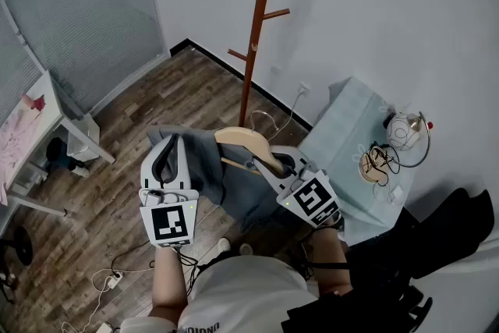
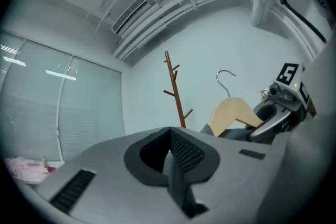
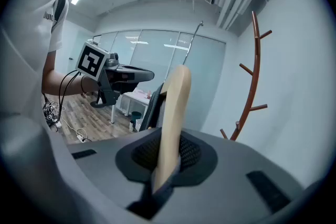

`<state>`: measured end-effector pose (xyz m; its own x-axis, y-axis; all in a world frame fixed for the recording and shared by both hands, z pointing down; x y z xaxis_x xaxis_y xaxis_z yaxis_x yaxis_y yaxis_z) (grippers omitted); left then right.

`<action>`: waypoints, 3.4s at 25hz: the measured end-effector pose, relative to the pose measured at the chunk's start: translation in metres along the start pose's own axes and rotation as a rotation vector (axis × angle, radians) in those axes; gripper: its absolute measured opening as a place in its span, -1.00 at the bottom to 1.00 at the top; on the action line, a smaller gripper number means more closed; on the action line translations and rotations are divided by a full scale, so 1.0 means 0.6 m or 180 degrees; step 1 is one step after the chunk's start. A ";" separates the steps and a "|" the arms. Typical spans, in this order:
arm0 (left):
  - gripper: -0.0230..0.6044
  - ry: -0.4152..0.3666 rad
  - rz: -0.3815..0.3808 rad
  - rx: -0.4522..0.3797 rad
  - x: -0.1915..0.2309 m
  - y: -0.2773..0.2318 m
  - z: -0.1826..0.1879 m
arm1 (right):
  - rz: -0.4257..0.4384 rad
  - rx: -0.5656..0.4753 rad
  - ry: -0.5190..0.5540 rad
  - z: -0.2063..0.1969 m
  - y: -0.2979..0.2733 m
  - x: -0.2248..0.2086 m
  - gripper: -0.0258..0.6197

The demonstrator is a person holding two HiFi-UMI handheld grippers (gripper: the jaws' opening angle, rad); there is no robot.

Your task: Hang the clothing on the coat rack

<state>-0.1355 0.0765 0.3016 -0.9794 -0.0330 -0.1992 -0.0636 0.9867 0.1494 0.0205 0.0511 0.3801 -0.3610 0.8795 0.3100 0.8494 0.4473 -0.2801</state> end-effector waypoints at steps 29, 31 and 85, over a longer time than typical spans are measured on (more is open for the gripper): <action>-0.89 -0.0021 -0.0246 0.0091 0.043 -0.005 -0.036 | -0.0128 0.0079 0.0014 0.011 -0.055 -0.066 -0.76; -0.89 0.0015 -0.0271 0.0092 0.040 -0.008 -0.041 | -0.0140 0.0067 0.0004 0.007 -0.057 -0.076 -0.76; -0.89 0.0032 0.0290 0.0388 0.069 -0.278 -0.106 | 0.0842 0.0225 -0.0859 -0.188 -0.269 -0.318 -0.77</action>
<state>-0.1776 -0.0997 0.3297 -0.9820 0.0566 -0.1803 0.0488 0.9977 0.0477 -0.0043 -0.2072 0.4688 -0.2293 0.9729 -0.0290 0.9016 0.2011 -0.3831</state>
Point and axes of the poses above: the fingertips, and each gripper's own axes: y backward along the fingers, x to its left, z out of its top, the point moved 2 cm from there along y, backward along the fingers, and after that the axes turned 1 degree about y, right-handed, at the moved point
